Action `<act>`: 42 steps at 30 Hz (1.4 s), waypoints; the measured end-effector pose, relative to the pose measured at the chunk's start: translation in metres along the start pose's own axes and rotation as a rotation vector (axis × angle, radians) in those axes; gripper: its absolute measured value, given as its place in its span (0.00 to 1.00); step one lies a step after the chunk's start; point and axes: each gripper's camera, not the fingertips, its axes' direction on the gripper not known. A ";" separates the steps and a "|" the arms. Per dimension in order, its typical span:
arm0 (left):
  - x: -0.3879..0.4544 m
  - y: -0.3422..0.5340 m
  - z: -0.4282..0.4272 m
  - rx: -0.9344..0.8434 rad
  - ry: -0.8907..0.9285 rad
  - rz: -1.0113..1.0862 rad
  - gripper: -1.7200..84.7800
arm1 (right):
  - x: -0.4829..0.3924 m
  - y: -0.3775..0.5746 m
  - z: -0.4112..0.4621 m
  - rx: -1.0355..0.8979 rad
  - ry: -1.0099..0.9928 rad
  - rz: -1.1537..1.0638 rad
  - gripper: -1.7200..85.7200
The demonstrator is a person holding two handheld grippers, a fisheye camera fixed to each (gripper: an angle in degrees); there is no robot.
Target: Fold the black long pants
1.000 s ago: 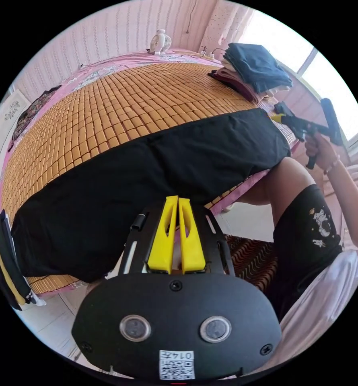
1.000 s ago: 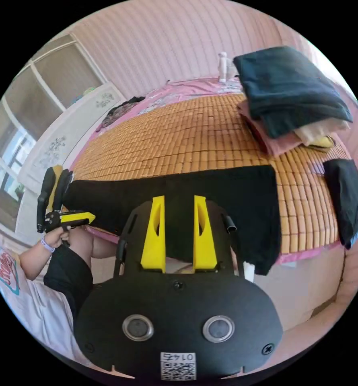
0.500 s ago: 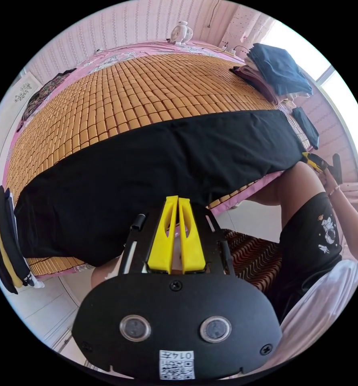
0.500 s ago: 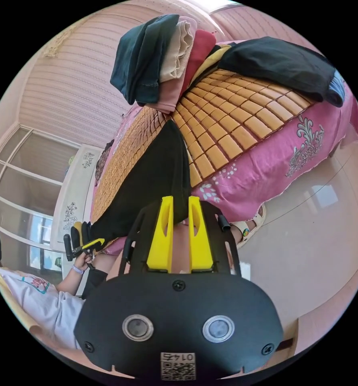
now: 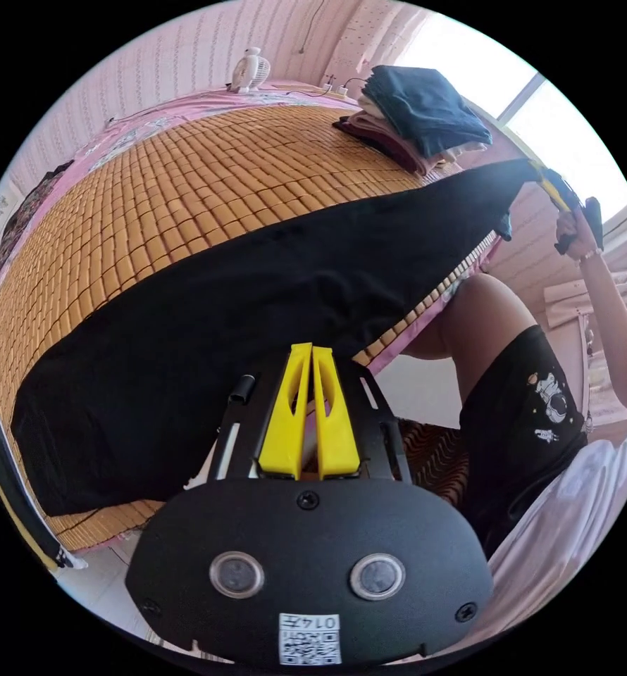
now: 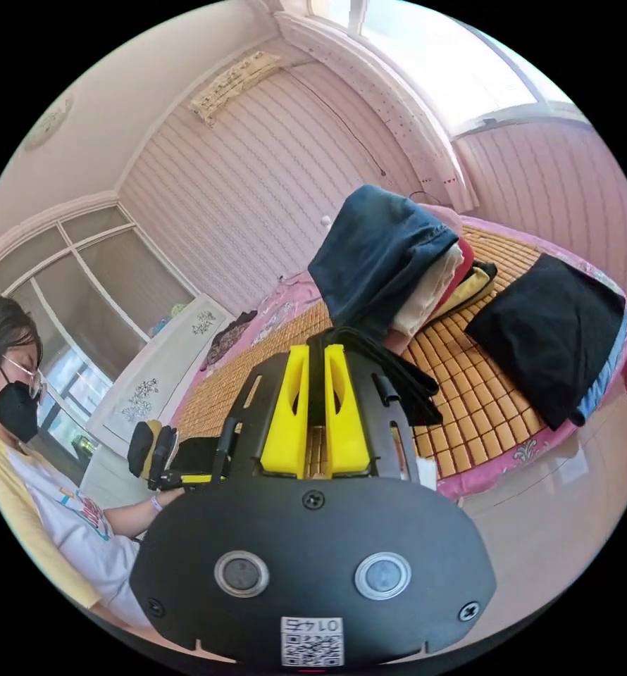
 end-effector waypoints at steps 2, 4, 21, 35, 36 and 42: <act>0.008 -0.008 0.011 0.032 0.052 0.020 0.01 | -0.028 -0.021 -0.002 0.018 -0.044 -0.056 0.05; 0.013 -0.015 0.022 0.059 0.163 0.027 0.01 | -0.067 -0.038 0.008 0.005 -0.136 -0.134 0.05; -0.152 0.241 -0.135 0.380 -0.126 -0.676 0.05 | -0.457 0.293 0.433 -1.029 -0.685 -0.581 0.16; -0.170 0.205 -0.065 0.208 -0.082 -0.647 0.13 | -0.383 0.326 0.452 -1.060 -0.496 -0.441 0.12; -0.165 0.201 -0.062 0.174 -0.123 -0.606 0.13 | -0.382 0.330 0.452 -1.056 -0.494 -0.441 0.12; -0.157 0.197 -0.062 0.130 -0.152 -0.571 0.08 | -0.368 0.333 0.460 -1.014 -0.469 -0.395 0.11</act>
